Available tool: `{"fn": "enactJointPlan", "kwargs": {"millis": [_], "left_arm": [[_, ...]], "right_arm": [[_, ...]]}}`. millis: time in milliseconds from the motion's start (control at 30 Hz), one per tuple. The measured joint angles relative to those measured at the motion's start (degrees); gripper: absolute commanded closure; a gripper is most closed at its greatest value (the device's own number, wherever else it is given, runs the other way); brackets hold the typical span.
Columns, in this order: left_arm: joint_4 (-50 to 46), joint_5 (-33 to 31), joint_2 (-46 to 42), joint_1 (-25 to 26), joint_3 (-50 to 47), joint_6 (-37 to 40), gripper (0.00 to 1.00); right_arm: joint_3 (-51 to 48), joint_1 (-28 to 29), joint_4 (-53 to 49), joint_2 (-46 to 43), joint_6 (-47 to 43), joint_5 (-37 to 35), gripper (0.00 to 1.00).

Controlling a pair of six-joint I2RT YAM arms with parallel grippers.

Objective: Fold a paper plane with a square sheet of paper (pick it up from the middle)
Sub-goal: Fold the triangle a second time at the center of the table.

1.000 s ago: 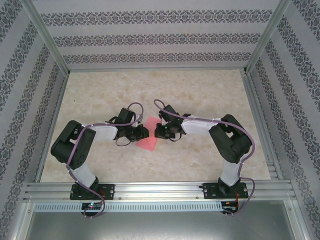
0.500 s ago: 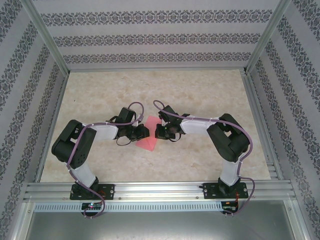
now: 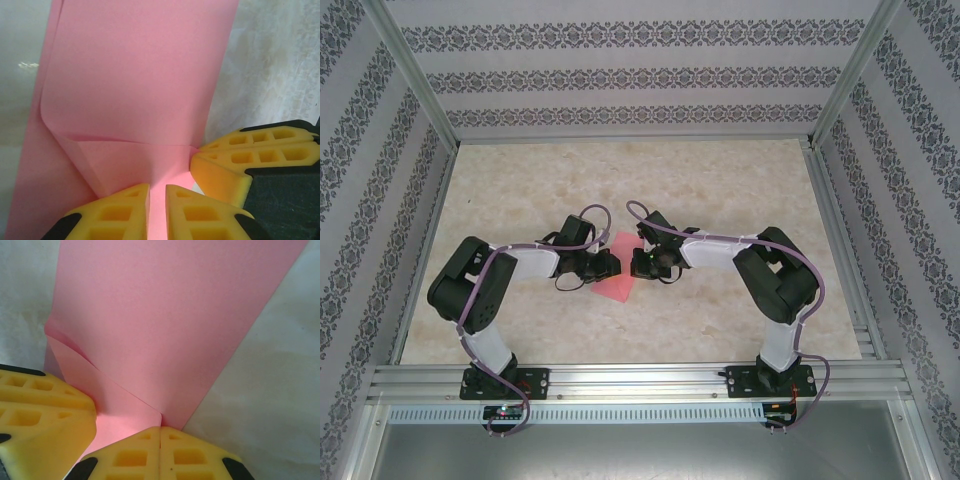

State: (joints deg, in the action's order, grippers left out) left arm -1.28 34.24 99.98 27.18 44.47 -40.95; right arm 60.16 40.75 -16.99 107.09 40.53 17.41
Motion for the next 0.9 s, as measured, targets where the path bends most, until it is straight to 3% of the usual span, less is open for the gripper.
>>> {"fn": "enactJointPlan", "kwargs": {"millis": [300, 633, 900], "left_arm": [[-0.5, -0.4, 0.8, 0.0, 0.5, 0.0, 0.85], [-2.7, -2.0, 1.0, 0.4, 1.4, 0.5, 0.87], [-2.8, -2.6, 0.9, 0.6, 1.4, 0.5, 0.87]], "right_arm": [[0.1, 0.0, -0.2, 0.1, 0.0, 0.0, 0.94], [0.6, 0.0, -1.0, -1.5, -0.2, 0.0, 0.74], [0.6, 1.4, -1.4, -9.0, -0.4, -0.7, 0.88]]}}
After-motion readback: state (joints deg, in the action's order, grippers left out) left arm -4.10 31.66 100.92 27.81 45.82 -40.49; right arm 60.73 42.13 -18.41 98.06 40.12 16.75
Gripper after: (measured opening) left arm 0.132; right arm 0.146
